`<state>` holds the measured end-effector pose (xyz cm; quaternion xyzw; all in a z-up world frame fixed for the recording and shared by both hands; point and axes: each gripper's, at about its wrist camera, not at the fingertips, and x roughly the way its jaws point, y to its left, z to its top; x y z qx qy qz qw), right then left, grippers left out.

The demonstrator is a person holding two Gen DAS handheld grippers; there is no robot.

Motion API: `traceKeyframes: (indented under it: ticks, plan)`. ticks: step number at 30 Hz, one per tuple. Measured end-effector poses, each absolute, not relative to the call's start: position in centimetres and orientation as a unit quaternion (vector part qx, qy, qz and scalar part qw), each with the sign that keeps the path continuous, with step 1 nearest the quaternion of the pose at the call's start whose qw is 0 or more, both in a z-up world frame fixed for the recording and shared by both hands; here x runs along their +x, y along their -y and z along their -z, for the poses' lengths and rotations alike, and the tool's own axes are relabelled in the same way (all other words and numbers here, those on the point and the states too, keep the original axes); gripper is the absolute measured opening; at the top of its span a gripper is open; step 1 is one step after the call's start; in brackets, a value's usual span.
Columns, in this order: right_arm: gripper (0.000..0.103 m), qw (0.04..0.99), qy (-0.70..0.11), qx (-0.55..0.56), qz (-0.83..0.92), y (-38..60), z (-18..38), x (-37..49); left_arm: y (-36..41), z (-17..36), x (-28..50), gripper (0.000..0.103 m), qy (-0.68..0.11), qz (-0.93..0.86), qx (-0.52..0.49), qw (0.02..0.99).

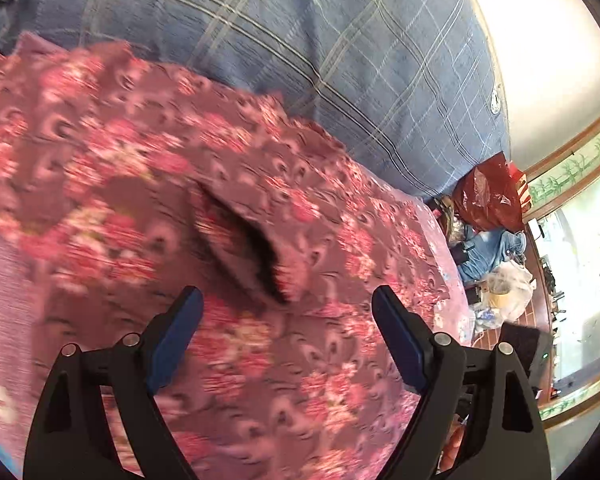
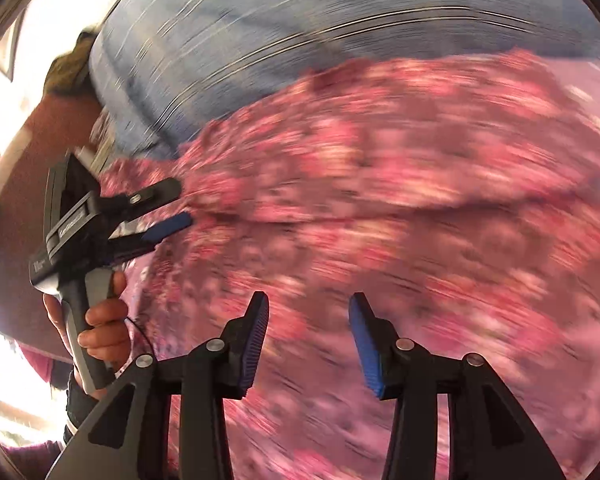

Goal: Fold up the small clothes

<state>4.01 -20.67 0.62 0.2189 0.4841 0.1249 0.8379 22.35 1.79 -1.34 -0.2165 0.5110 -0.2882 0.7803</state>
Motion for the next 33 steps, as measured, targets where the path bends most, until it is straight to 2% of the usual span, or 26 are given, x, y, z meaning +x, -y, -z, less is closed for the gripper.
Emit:
traceKeyframes:
  ticks: [3, 4, 5, 6, 7, 11, 15, 19, 25, 26, 27, 28, 31, 33]
  plan:
    - [0.045, 0.838, -0.475, 0.252, -0.097, 24.7, -0.1, 1.9, 0.0, 1.6, 23.2, 0.086, -0.523, 0.266, -0.21, 0.782]
    - [0.045, 0.837, -0.469, 0.267, -0.089, 25.9, 0.0, 1.4, 0.5, 1.6, 23.7, 0.075, -0.52, 0.245, -0.214, 0.79]
    - [0.045, 0.836, -0.462, 0.283, -0.08, 27.0, 0.1, 1.0, 0.8, 1.5, 24.1, 0.035, -0.516, 0.237, -0.213, 0.795]
    - [0.045, 0.835, -0.454, 0.302, -0.073, 28.2, 0.2, 0.6, 1.2, 1.4, 24.6, 0.014, -0.522, 0.233, -0.204, 0.795]
    - [0.045, 0.833, -0.444, 0.324, -0.066, 29.5, 0.4, 0.1, 1.1, 1.3, 25.0, 0.005, -0.528, 0.228, -0.203, 0.793]
    - [0.046, 0.825, -0.407, 0.388, -0.056, 33.2, 0.8, -0.9, -2.2, -1.9, 25.0, 0.005, -0.479, 0.195, -0.241, 0.821]
    - [0.048, 0.805, -0.373, 0.457, -0.062, 35.7, 1.9, 0.4, -4.9, -5.0, 24.2, 0.005, -0.442, 0.152, -0.227, 0.854]
    - [0.05, 0.758, -0.345, 0.546, -0.091, 36.7, 3.9, 2.7, -6.0, -5.3, 24.3, 0.005, -0.448, 0.133, -0.22, 0.856]
    - [0.049, 0.732, -0.29, 0.614, -0.059, 36.2, 4.8, 5.0, -7.5, -4.1, 24.0, 0.005, -0.462, 0.108, -0.238, 0.847]
    - [0.045, 0.72, -0.274, 0.636, -0.051, 36.5, 5.2, 5.2, -7.4, -3.8, 24.0, 0.005, -0.467, 0.106, -0.238, 0.845]
    - [0.02, 0.713, -0.274, 0.643, -0.047, 36.8, 5.3, 5.5, -7.1, -3.3, 24.0, 0.005, -0.473, 0.103, -0.233, 0.843]
    - [0.004, 0.719, -0.275, 0.636, -0.046, 37.1, 4.9, 5.8, -6.8, -2.8, 24.0, 0.005, -0.478, 0.104, -0.228, 0.842]
    - [0.005, 0.778, -0.244, 0.578, -0.008, 38.6, 2.2, 5.2, -5.3, -0.4, 24.2, 0.005, -0.509, 0.103, -0.203, 0.83]
    - [0.005, 0.787, -0.274, 0.552, 0.016, 38.5, 3.0, 5.6, -4.2, 1.9, 24.4, 0.005, -0.536, 0.081, -0.166, 0.824]
